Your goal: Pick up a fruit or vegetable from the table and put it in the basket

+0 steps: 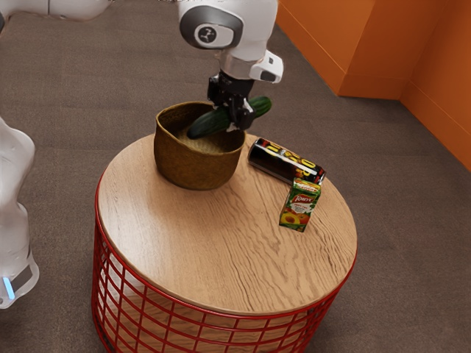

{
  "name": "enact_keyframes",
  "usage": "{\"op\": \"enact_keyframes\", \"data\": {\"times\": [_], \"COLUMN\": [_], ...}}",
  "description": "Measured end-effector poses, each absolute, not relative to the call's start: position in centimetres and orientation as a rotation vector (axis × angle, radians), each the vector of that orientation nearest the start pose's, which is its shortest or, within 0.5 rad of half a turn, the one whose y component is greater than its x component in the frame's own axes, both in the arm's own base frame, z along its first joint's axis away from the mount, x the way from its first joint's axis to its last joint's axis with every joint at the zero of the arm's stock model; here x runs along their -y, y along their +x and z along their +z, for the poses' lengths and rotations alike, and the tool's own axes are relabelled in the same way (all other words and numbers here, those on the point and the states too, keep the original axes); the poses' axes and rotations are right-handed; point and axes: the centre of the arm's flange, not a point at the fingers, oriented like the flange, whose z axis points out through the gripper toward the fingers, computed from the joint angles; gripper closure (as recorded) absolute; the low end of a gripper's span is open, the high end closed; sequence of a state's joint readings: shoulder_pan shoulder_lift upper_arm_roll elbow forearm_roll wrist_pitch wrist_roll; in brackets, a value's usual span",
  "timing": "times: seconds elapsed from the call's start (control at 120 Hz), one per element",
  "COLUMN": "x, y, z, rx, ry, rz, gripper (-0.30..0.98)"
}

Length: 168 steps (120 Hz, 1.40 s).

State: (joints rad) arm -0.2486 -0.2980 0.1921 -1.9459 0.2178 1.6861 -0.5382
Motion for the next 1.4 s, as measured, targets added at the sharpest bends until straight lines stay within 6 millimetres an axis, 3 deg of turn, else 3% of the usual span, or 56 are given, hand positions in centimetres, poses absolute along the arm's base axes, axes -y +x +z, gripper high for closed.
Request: {"op": "enact_keyframes", "data": {"times": [0.183, 0.317, 0.383, 0.683, 1.075, 1.4], "x": [-1.4, -4.9, -5.7, -5.3, -7.3, -8.3], "y": [45.8, 45.2, 45.1, 44.9, 43.0, 42.8], "z": [61.8, 61.9, 61.8, 61.0, 60.0, 59.3], "rx": [0.741, 0.882, 0.924, 0.991, 1.111, 1.153], "ry": [-2.975, -3.006, -3.022, -3.091, -3.132, -3.124], "rz": [-0.099, -0.058, -0.036, 0.043, 0.109, 0.127], "gripper": [0.47, 0.48, 0.47, 0.48, 0.48, 0.48]}}
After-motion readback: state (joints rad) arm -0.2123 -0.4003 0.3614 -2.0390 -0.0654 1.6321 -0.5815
